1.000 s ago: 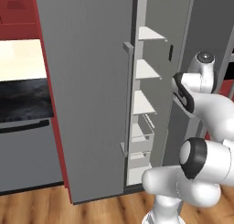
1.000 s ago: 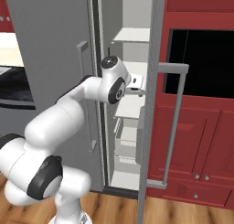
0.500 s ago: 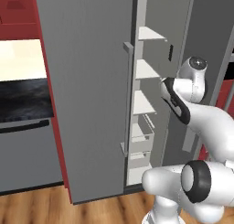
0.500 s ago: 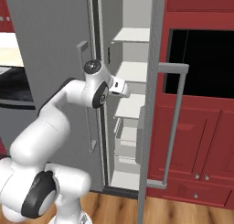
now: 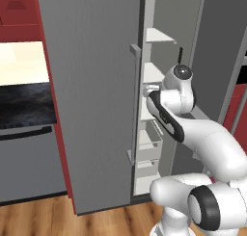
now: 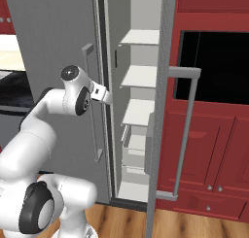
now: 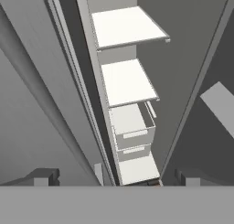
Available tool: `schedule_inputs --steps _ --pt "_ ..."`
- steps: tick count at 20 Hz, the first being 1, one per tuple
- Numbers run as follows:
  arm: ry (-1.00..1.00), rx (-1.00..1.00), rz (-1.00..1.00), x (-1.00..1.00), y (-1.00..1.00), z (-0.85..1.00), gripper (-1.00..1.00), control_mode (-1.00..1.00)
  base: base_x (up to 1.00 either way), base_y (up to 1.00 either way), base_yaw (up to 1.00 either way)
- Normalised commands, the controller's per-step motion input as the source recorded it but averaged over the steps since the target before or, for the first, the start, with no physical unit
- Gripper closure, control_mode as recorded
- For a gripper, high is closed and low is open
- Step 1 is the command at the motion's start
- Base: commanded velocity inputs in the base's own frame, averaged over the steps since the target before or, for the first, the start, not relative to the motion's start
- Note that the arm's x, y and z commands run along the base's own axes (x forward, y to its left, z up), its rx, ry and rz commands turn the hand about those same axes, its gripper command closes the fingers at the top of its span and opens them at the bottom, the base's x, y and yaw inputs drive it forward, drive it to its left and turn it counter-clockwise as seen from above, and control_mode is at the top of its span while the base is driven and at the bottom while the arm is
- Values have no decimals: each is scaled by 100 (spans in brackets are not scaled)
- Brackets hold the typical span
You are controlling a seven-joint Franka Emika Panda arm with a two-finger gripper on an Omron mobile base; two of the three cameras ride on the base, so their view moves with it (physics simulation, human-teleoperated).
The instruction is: Open the fridge, grab two sodas, and place both sodas inside the bowl with ice on the dining counter.
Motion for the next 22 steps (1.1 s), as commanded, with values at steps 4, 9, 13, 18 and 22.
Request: schedule_inputs --steps 4,9,13,18,22 --pt "0 1 3 0 59 1 -100 -100 0 0 0" --pt "0 1 0 43 26 6 -100 -100 0 0 0" --pt "0 2 1 57 20 2 -100 -100 0 0 0" --pt "-3 0 2 18 27 0 -100 -100 0 0 0" --pt "-4 0 0 21 11 0 -100 -100 0 0 0"
